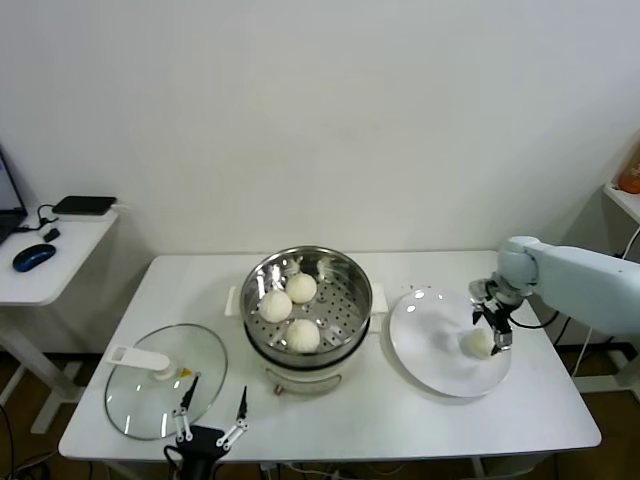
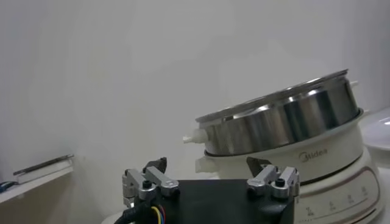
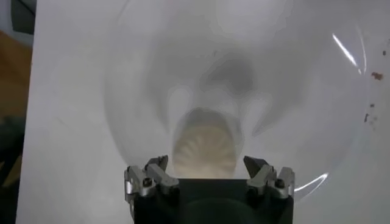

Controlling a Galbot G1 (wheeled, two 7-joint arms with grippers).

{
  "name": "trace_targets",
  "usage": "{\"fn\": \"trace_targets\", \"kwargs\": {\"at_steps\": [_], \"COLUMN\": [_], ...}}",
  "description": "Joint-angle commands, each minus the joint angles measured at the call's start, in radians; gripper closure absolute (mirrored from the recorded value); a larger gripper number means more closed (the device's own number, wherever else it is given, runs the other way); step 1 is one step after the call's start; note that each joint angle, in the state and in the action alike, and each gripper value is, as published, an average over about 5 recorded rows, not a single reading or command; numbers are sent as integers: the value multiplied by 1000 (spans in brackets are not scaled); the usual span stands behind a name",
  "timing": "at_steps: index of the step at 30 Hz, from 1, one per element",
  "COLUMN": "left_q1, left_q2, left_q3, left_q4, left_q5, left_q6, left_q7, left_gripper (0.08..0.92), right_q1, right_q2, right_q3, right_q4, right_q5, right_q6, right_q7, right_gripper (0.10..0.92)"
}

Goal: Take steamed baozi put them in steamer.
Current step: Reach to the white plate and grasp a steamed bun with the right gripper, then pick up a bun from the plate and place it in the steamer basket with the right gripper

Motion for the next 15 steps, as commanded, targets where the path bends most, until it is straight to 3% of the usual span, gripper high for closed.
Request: {"fn": "trace_targets", "kwargs": {"at_steps": [1,9,15], "left_q1": [3,12,15], "left_q2": [0,2,4], "left_q3": [-2,-3,1], "left_q4": [-3,-14,-22], "left_q5": [-2,3,6], "left_q6": [-1,-3,-4], "left_q7": [-1,-1,-1], "left_gripper": [177,177,177], "right_q1": [-53,-8,112], "right_q2": [2,-12,-36], "right_q3": [49,19,-77], "right_q4": [-43,-12,76], "right_q5": [-24,8,127], "right_q6": [-9,-18,-54], "right_q7": [5,0,3], "right_gripper": [223,382,397]}}
